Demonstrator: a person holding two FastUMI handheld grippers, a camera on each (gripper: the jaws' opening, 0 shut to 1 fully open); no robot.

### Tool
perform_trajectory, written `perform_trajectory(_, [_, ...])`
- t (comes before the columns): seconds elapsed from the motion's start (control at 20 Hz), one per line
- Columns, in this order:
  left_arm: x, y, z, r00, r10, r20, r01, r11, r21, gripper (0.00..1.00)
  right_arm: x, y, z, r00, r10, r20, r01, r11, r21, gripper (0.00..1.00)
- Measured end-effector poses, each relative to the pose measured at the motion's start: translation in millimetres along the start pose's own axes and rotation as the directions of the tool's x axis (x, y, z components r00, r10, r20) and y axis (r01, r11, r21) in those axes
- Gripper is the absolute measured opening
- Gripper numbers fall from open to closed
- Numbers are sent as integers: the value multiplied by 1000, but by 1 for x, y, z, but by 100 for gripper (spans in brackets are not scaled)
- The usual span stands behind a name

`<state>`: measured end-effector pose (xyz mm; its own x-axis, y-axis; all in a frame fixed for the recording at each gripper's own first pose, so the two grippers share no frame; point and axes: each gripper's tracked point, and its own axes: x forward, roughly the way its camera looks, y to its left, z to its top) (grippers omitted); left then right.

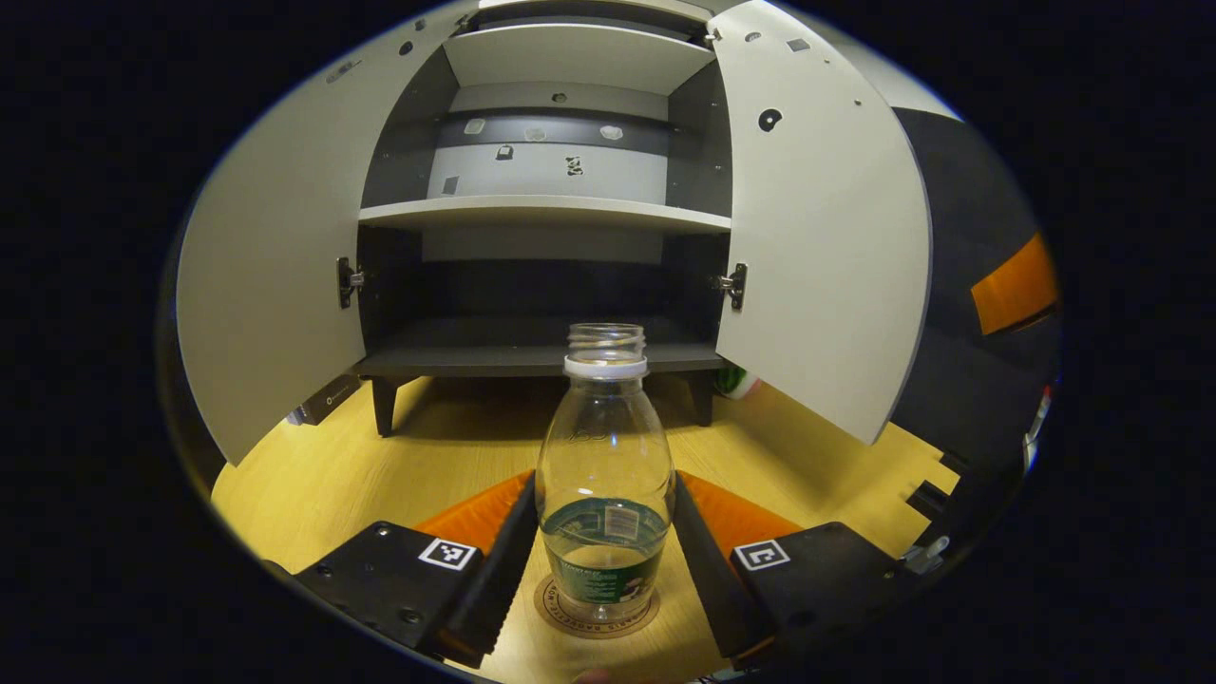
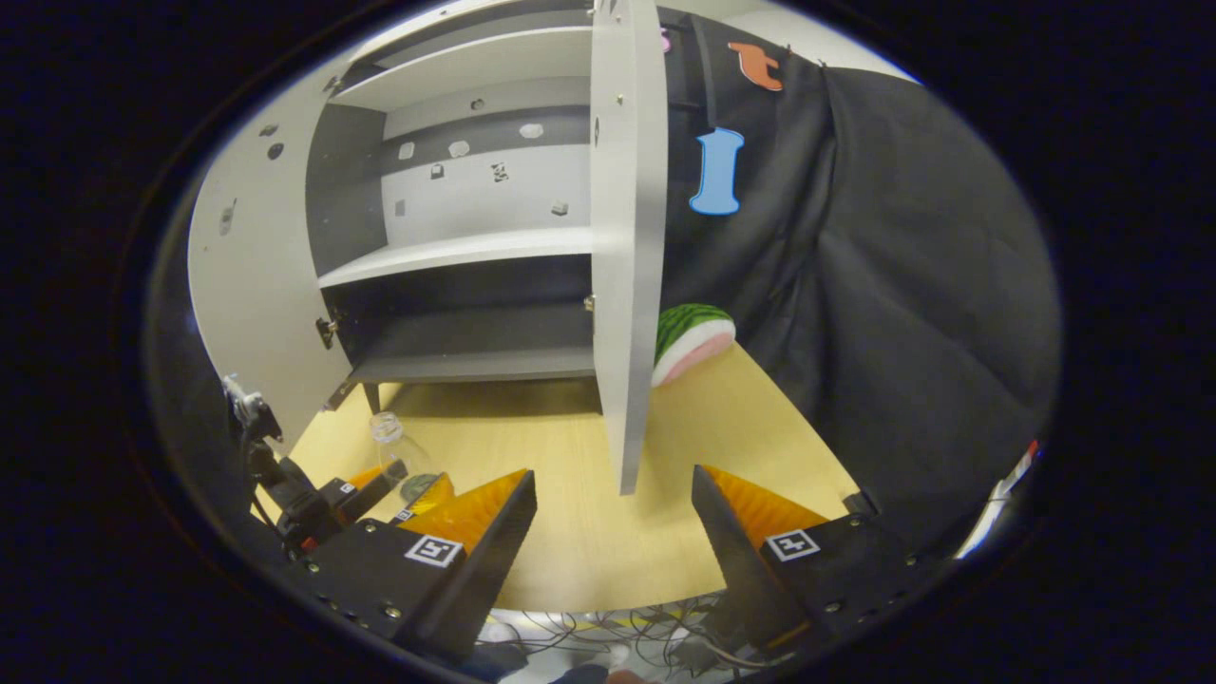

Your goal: Grasp the bottle in the cabinet with the left hand and place it on the coaster, then close the right door with the right hand and the left door with the left hand.

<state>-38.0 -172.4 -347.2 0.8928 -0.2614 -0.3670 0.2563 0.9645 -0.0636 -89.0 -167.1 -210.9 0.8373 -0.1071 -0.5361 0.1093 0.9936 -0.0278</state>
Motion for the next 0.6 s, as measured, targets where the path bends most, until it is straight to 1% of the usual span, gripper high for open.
perform_trajectory(0.25, [-6, -8, 10, 999, -25, 25, 24, 999, 34, 84, 0, 2, -1, 1000, 11, 2, -11, 1000, 8, 100])
perform_trajectory(0.35, [-10, -12, 19, 998, -34, 49, 32, 999, 42, 84, -2, -1, -1, 1000, 8, 3, -8, 1000, 13, 100])
perform_trajectory(0.45, [-15, -13, 29, 997, -27, 69, 22, 998, 64, 84, -5, -4, 3, 1000, 7, 13, -7, 1000, 21, 100])
perform_trajectory(0.6, [-19, -19, 48, 995, -38, 97, 30, 996, 79, 84, -10, -11, 13, 999, 1, 41, -3, 999, 42, 100])
